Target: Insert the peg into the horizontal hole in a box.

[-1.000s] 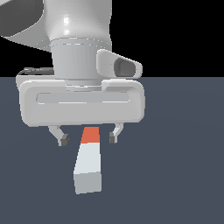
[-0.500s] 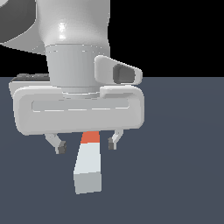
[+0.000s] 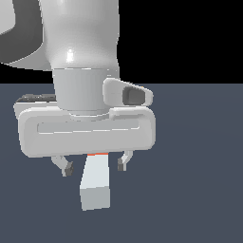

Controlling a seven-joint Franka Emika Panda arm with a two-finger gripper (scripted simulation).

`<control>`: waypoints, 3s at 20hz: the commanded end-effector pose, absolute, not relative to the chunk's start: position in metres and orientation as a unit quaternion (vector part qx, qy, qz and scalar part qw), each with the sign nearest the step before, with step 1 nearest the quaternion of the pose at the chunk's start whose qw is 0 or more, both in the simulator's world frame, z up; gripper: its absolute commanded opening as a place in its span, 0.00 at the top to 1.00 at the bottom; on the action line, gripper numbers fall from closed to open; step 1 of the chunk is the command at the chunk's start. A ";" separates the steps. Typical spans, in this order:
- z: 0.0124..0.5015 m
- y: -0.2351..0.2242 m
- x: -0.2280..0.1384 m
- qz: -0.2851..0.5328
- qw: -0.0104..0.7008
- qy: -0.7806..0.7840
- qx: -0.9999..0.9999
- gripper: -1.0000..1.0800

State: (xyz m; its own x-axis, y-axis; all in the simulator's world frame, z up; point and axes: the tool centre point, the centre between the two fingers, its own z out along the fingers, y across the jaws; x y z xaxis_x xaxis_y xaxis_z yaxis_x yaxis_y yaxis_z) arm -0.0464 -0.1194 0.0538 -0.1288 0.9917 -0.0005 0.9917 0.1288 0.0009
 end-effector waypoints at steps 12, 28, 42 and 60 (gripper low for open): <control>0.023 -0.119 -0.046 0.000 0.000 0.751 0.660 1.00; 0.029 -0.095 -0.040 0.000 0.000 0.752 0.660 1.00; 0.066 0.047 0.000 0.000 0.000 0.753 0.659 1.00; 0.089 0.136 0.031 0.000 0.000 0.753 0.658 1.00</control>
